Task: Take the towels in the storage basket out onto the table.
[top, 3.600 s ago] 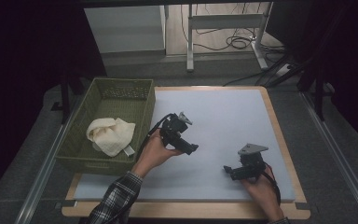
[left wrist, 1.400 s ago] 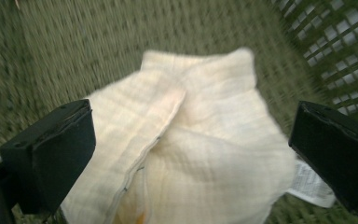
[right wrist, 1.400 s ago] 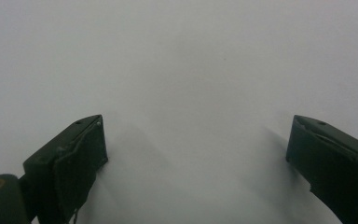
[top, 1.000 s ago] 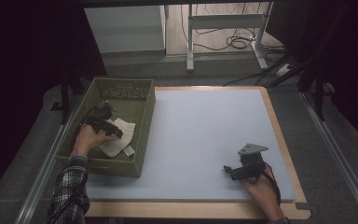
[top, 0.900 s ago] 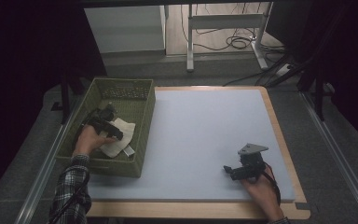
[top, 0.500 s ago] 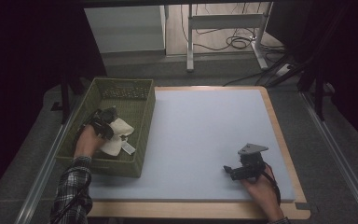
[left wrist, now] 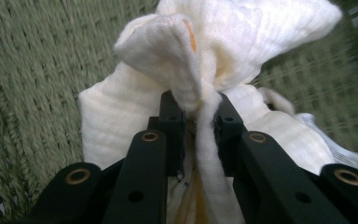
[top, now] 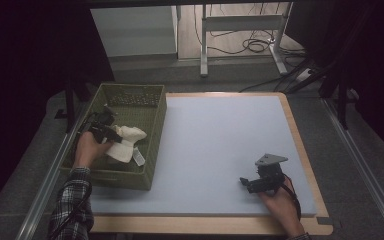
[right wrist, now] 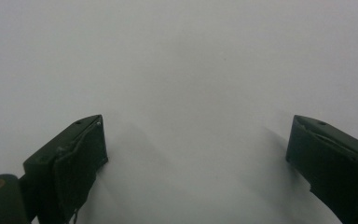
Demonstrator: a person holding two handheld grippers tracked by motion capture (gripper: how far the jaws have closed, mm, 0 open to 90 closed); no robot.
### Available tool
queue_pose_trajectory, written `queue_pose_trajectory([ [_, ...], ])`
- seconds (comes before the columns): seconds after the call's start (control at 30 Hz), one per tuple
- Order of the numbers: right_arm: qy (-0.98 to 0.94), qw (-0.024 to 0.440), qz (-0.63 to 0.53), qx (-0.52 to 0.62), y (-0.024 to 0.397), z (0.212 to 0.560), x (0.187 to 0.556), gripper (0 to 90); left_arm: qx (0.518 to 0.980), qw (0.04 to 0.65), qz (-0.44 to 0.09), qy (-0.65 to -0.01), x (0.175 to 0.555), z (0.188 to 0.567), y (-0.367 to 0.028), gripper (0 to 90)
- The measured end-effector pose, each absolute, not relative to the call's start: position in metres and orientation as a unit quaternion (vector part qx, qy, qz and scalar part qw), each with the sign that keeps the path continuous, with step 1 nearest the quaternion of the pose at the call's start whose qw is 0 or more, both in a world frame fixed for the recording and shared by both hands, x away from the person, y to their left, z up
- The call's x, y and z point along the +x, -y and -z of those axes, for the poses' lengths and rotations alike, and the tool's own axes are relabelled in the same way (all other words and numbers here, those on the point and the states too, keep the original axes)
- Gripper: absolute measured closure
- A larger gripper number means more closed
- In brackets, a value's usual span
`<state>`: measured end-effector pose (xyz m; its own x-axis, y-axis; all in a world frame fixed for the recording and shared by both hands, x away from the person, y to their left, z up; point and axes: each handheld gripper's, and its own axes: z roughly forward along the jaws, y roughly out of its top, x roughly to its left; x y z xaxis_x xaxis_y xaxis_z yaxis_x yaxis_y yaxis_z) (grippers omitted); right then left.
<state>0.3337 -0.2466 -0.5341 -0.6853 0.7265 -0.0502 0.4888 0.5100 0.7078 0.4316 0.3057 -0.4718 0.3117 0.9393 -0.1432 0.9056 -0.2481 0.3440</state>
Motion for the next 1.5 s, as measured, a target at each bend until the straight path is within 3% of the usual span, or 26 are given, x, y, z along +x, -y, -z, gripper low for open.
queue_pose_trajectory([
  [0.57,-0.852,0.173,-0.343,0.357,0.247,0.534,0.334,5.0,0.766,0.274,-0.078,-0.576,0.414,0.424,-0.319,78.0],
  [1.5,-0.852,0.173,-0.343,0.357,0.247,0.534,0.334,5.0,0.777,0.334,-0.131,-0.517,0.395,0.34,-0.296,77.2],
])
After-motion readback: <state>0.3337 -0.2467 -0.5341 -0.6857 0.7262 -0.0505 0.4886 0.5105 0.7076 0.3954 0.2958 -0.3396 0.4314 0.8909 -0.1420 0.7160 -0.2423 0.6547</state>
